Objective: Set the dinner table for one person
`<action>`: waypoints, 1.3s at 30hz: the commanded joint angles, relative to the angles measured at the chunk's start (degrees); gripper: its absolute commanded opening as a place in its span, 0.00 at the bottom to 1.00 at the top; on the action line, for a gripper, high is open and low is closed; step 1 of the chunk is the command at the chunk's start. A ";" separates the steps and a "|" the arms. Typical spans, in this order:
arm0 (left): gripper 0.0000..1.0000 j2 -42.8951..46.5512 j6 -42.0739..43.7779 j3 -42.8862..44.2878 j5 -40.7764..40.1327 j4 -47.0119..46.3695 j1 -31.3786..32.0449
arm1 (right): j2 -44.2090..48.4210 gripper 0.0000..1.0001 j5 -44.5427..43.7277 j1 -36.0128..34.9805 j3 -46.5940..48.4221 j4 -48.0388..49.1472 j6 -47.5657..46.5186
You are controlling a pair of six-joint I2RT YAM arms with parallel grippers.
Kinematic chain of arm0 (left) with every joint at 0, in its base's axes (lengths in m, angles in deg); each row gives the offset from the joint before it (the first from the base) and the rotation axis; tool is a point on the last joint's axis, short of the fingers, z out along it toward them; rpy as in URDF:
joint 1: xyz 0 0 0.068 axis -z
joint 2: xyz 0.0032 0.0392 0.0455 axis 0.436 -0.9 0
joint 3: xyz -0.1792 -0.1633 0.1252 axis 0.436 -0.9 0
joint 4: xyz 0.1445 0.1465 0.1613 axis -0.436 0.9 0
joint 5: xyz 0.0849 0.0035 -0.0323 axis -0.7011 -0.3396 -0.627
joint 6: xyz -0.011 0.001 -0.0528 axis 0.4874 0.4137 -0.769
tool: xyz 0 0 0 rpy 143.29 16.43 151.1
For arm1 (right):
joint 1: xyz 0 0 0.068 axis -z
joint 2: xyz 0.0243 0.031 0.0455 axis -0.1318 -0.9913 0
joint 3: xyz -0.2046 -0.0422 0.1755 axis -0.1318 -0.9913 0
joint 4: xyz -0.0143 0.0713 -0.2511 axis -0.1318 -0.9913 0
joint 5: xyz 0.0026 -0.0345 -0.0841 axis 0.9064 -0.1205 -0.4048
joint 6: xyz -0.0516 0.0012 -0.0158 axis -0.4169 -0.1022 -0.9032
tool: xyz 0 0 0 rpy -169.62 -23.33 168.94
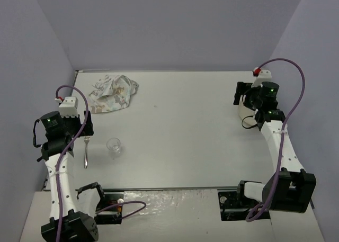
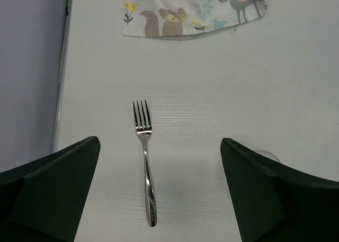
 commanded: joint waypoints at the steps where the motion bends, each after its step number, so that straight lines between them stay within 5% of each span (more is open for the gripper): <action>1: 0.97 -0.20 1.15 0.67 1.69 -4.36 -0.35 | 3.64 1.00 0.09 0.59 4.54 0.00 -5.37; 16: 0.97 -2.22 1.74 1.93 7.90 -3.72 -0.26 | 1.47 1.00 6.09 4.23 -2.90 2.44 -7.86; 19: 0.97 -13.97 2.59 14.72 15.54 5.39 1.22 | -5.29 1.00 5.09 4.41 -2.20 -0.12 -8.72; 25: 0.97 -44.37 7.58 47.28 18.46 26.90 3.05 | -10.75 1.00 6.66 4.19 3.02 -8.35 -9.93; 32: 0.97 -60.04 10.78 60.01 10.80 34.27 8.29 | -8.65 1.00 11.99 3.81 3.40 -8.71 -9.86; 39: 0.97 -64.44 10.91 58.65 2.77 28.65 11.34 | -5.80 1.00 12.37 3.79 1.11 -7.72 -11.25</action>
